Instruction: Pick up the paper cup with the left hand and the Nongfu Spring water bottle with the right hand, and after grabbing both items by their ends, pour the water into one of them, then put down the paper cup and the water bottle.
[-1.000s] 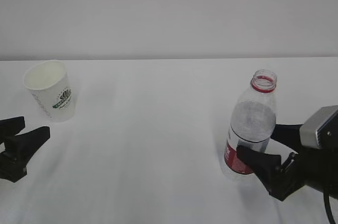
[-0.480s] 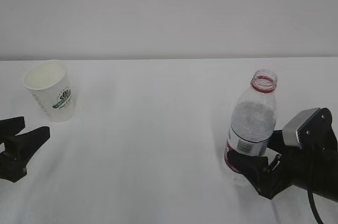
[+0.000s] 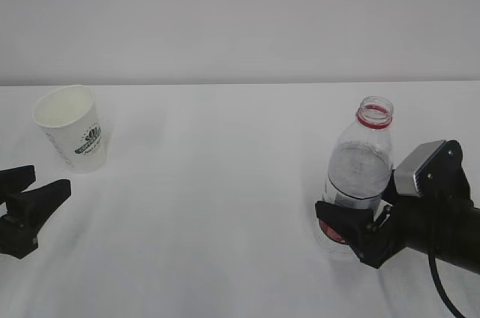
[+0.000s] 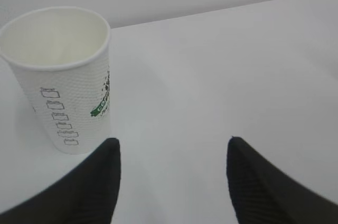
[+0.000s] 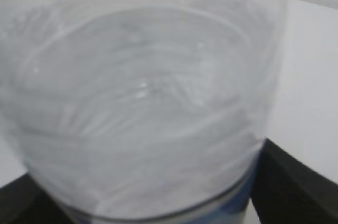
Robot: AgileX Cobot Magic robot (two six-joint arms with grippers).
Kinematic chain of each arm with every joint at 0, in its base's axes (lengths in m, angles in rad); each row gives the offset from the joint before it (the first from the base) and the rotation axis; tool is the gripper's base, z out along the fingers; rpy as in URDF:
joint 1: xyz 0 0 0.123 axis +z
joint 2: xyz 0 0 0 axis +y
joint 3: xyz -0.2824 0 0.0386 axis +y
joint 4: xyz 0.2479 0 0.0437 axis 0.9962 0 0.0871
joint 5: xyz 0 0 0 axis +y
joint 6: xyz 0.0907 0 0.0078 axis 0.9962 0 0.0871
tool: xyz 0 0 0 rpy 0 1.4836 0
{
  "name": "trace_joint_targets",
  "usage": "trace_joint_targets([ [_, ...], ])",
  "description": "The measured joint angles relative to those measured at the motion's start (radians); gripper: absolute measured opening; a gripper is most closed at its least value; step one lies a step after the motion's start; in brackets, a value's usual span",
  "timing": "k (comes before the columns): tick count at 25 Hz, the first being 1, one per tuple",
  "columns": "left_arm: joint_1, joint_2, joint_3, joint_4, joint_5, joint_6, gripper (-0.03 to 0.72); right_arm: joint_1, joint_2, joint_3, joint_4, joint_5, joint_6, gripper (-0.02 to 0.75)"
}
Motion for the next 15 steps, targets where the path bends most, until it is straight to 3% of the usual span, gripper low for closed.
trace_joint_targets([
  [9,0.0,0.0,0.0,0.0,0.0,0.0,0.465,0.0,0.001,-0.004,-0.008,0.0,0.0,0.502],
  [15,0.0,0.0,0.0,0.0,0.0,0.0,0.465,0.0,0.001,-0.004,-0.008,0.0,0.0,0.456],
])
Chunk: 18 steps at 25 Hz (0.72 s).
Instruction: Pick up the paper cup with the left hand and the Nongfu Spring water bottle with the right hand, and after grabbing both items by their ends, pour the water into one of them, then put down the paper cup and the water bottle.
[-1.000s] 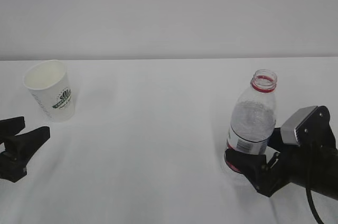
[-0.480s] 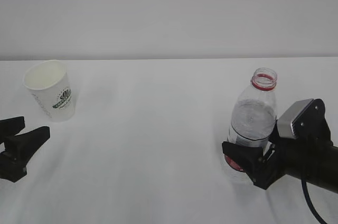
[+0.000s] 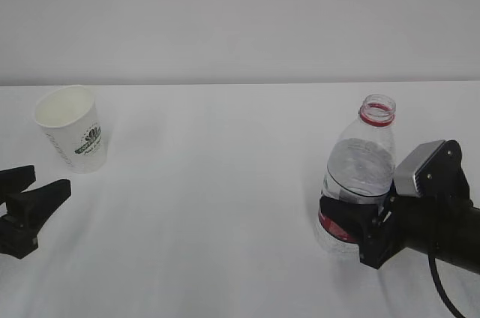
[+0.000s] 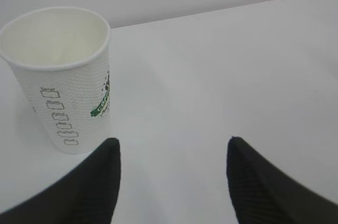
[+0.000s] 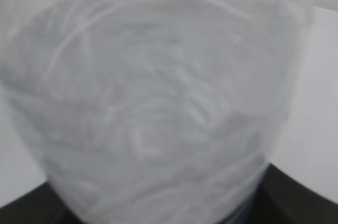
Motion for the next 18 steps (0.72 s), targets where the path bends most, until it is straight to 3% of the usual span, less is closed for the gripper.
trace_joint_targets([
  [18,0.0,0.0,0.0,0.0,0.0,0.0,0.465,0.0,-0.021,0.0,0.082,0.031,0.009,0.446],
])
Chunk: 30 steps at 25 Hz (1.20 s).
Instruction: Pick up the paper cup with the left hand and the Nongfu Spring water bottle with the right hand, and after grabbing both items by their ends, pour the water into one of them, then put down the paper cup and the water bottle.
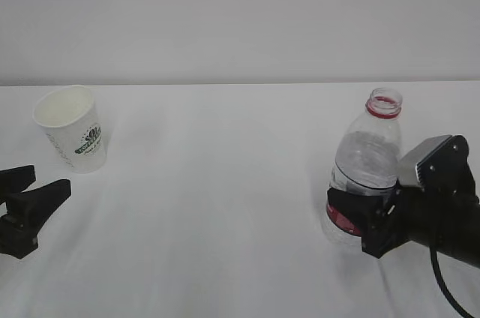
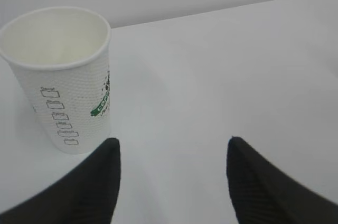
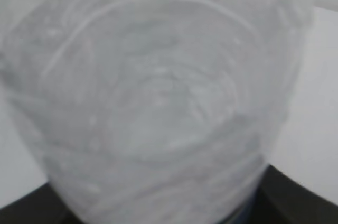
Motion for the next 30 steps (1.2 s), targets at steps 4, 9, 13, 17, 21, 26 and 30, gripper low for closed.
trace_joint_targets([
  [4,0.0,0.0,0.0,0.0,0.0,0.0,0.465,0.0,-0.032,0.002,0.081,0.017,0.0,0.446],
  [9,0.0,0.0,0.0,-0.002,0.0,0.0,0.465,0.0,-0.052,0.013,0.162,0.018,0.0,0.445],
  [13,0.0,0.0,0.0,-0.004,0.0,0.0,0.461,0.0,-0.079,0.04,0.256,0.03,0.0,0.445],
  [17,0.0,0.0,0.0,-0.008,0.0,0.0,0.454,0.0,-0.126,0.068,0.364,0.031,-0.006,0.445],
  [21,0.0,0.0,0.0,-0.049,0.0,0.0,0.452,0.0,-0.163,0.095,0.486,0.033,-0.016,0.444],
  [26,0.0,0.0,0.0,-0.111,0.0,0.0,0.451,0.0,-0.177,0.116,0.608,0.035,-0.054,0.444],
  [30,0.0,0.0,0.0,-0.136,0.0,-0.002,0.45,0.0,-0.177,0.121,0.631,0.037,-0.072,0.444],
])
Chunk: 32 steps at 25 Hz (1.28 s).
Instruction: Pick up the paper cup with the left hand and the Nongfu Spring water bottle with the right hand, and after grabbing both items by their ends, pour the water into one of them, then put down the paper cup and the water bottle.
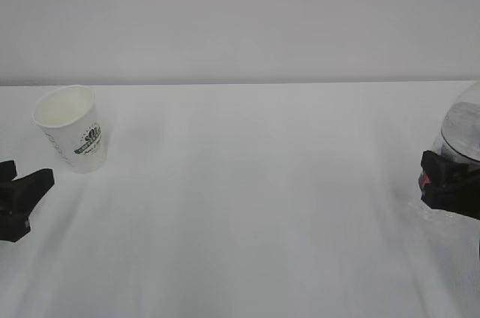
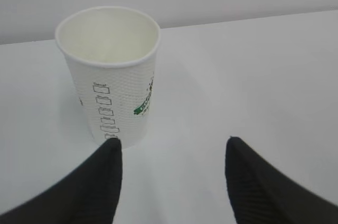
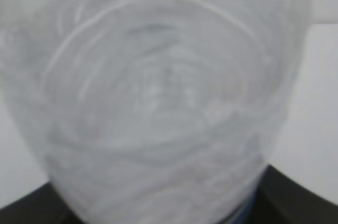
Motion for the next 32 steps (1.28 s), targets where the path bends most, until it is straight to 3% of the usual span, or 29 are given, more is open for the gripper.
trace_joint_targets([
  [8,0.0,0.005,-0.009,-0.017,0.0,0.0,0.452,0.0,0.0,0.0,-0.002,0.0,-0.003,0.443],
  [16,0.0,0.168,-0.099,-0.043,-0.002,0.0,0.622,0.0,0.0,0.0,-0.026,0.0,-0.006,0.443],
  [25,0.0,0.304,-0.216,-0.039,-0.005,0.0,0.638,0.0,0.0,0.0,-0.035,0.0,-0.006,0.443],
  [32,0.0,0.35,-0.233,-0.049,-0.007,0.0,0.638,0.0,0.0,0.0,-0.035,0.0,-0.006,0.442],
])
